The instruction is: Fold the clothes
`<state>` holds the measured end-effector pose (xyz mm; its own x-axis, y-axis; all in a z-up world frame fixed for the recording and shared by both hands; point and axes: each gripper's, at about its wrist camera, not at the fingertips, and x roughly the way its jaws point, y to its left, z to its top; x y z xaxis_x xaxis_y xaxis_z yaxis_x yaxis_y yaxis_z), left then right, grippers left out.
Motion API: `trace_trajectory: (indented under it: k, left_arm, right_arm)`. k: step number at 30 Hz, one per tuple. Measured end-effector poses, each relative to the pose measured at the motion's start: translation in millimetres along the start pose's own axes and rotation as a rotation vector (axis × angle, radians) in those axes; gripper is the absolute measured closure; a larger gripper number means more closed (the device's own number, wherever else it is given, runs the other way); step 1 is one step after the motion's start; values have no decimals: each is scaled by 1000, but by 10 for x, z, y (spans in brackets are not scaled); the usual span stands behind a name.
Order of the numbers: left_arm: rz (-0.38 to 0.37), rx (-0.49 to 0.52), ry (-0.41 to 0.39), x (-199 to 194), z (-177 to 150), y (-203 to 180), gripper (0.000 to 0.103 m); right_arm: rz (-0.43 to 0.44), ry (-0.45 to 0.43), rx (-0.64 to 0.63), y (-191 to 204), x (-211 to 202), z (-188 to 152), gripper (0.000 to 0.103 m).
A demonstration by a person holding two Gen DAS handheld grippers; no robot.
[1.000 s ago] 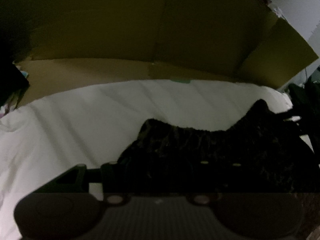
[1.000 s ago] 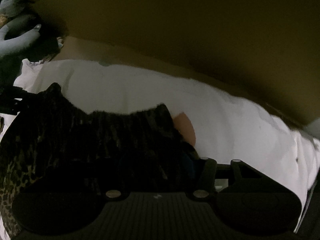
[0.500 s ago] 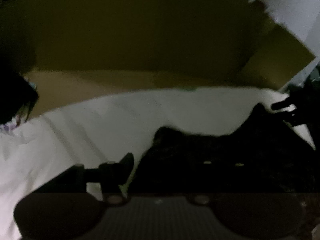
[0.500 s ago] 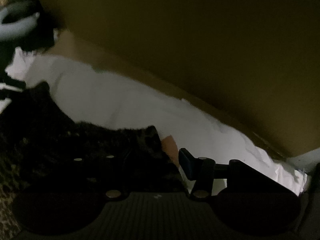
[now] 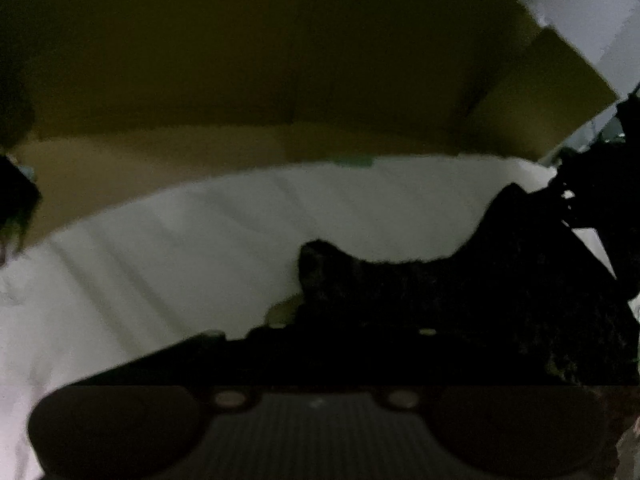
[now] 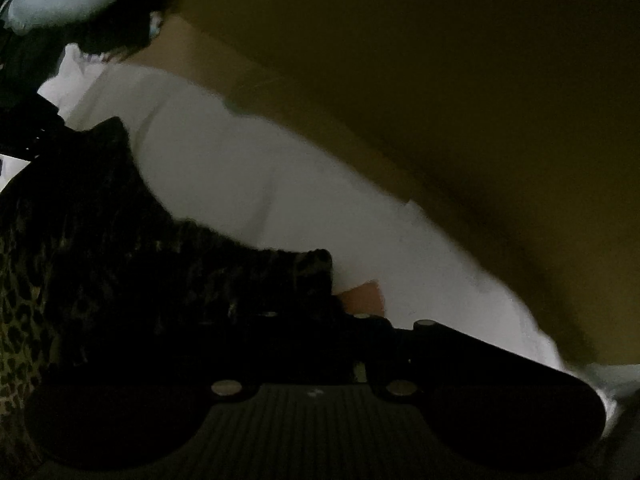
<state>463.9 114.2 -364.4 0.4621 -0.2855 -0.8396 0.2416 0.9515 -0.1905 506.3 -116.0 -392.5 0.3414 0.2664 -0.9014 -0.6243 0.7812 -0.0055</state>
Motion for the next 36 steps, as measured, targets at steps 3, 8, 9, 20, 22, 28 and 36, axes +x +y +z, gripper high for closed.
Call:
trace_trajectory:
  k: [3, 8, 9, 20, 22, 28, 36]
  left_arm:
    - [27, 28, -48, -120, -28, -54, 94]
    - [61, 22, -109, -219, -15, -57, 94]
    - [68, 14, -122, -229, 5, -55, 94]
    - [225, -83, -20, 184, -28, -108, 46]
    - [225, -79, -32, 63, -116, -124, 45]
    - [224, -144, -34, -373, -444, -89, 44]
    - [232, -233, -30, -987, -863, -218, 44]
  right_arm:
    - [-31, -54, -13, 38, -138, -12, 92]
    - [-76, -103, 4, 29, -216, 3, 93]
    - [-88, -112, 13, 21, -222, 18, 93]
    - [-191, -38, 69, -63, 131, -25, 57]
    - [-180, -39, 82, -126, 24, -114, 52]
    - [-139, -58, 154, -245, -435, -465, 50]
    - [-103, -58, 260, -157, -1121, -930, 49]
